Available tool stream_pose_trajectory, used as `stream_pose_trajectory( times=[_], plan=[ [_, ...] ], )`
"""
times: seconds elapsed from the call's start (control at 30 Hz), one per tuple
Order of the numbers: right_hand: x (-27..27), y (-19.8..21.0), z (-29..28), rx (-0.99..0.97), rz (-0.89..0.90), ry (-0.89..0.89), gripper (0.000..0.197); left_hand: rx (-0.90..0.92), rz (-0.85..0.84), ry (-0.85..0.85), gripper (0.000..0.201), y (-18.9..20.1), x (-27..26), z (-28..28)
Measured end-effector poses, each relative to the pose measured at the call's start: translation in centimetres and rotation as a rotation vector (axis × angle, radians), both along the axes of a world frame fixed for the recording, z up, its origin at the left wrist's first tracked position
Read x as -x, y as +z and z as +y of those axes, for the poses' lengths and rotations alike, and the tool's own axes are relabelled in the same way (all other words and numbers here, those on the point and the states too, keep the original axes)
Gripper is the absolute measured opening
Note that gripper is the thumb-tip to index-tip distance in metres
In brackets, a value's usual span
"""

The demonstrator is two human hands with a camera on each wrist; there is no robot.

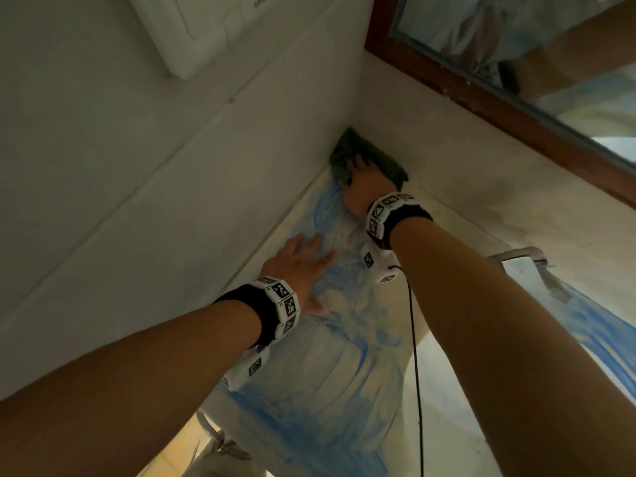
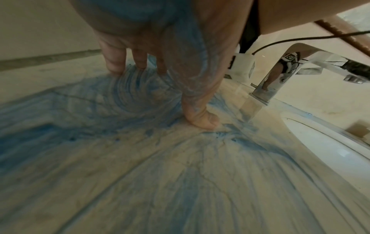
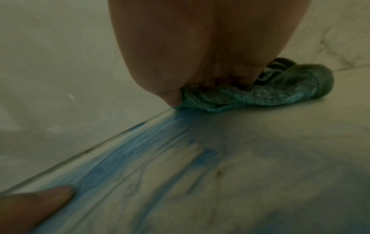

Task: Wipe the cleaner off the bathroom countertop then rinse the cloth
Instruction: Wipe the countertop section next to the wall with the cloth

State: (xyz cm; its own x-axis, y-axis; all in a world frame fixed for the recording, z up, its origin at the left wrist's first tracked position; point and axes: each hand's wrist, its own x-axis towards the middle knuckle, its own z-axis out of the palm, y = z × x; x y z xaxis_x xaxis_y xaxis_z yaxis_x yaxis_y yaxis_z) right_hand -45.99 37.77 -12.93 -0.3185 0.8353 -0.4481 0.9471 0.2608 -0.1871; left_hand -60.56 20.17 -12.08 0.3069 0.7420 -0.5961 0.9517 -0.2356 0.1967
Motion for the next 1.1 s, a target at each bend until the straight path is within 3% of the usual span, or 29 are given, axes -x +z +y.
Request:
stream_pose_trajectory(
  times=[0.4, 0.53, 0.87, 1.1],
  plan=[
    [-6.5, 0.0, -10.5, 0.060, 0.065, 0.041, 0.061, 0.023, 0.019, 0.005, 0.110, 0.0, 0.0, 0.2],
    [-6.2, -0.1, -9.5, 0.067, 0.059, 0.035, 0.061, 0.027, 0.014, 0.014, 0.108, -0.1, 0.0, 0.2],
    [0.3, 0.1, 0.3, 0.023, -0.001, 0.048, 0.058, 0.021, 0.002, 0.003, 0.110, -0.4, 0.1, 0.2],
    [-1.1, 0.3, -4.7, 0.010, 0.042, 0.139, 0.059, 0.026, 0.008, 0.006, 0.112, -0.6, 0.0, 0.1]
  ],
)
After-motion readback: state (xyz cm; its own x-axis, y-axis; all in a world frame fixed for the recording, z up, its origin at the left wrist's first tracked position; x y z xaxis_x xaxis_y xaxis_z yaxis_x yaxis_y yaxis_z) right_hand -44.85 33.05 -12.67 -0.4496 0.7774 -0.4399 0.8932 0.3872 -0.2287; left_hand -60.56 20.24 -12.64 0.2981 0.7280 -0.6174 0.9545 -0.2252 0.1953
